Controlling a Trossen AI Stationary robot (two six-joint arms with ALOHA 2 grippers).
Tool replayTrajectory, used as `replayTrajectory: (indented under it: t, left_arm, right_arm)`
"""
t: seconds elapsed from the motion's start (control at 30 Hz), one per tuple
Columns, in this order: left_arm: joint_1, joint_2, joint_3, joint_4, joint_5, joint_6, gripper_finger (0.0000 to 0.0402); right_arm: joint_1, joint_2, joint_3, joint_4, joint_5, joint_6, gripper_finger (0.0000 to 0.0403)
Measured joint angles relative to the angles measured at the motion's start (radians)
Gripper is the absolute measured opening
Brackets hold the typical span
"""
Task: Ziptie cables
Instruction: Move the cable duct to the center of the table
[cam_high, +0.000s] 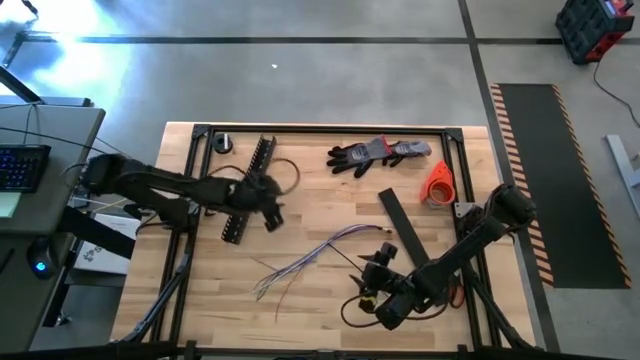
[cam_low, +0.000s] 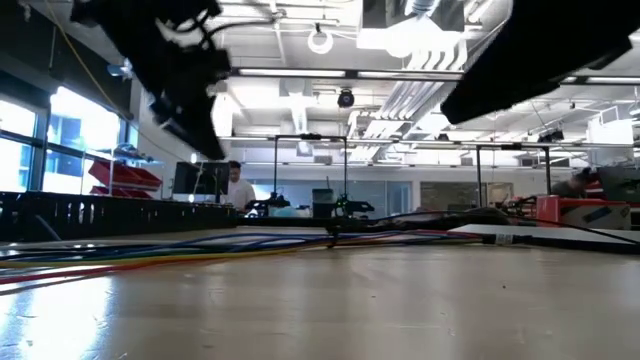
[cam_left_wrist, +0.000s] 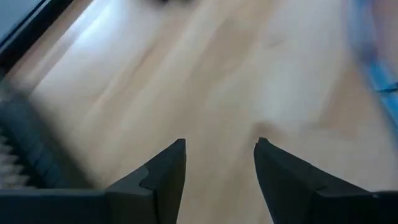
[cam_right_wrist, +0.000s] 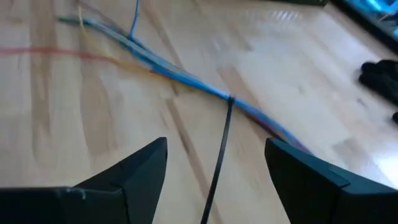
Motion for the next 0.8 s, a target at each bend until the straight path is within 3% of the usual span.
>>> replayTrajectory:
  t: [0.27,0.47,0.63,0.8]
  left_arm:
    - [0.165,-0.119,-0.203,-0.01,-0.194,-0.206,0.0211]
    - [0.22,-0.104,-0.286,0.08,-0.12,-0.234,0.0219]
    - [0.249,-0.102,-0.319,0.082,-0.091,-0.233,0.0193]
    - [0.266,-0.095,-0.319,0.089,-0.059,-0.187,0.0128]
  right_arm:
    - [-0.003,0.001,0.0,0.03,0.033,-0.05,0.0254]
    - [-0.005,0.002,0.0,0.03,0.033,-0.048,0.0254]
    - [-0.007,0.002,0.0,0.034,0.034,-0.045,0.0254]
    - [-0.007,0.002,0.0,0.034,0.039,-0.046,0.0254]
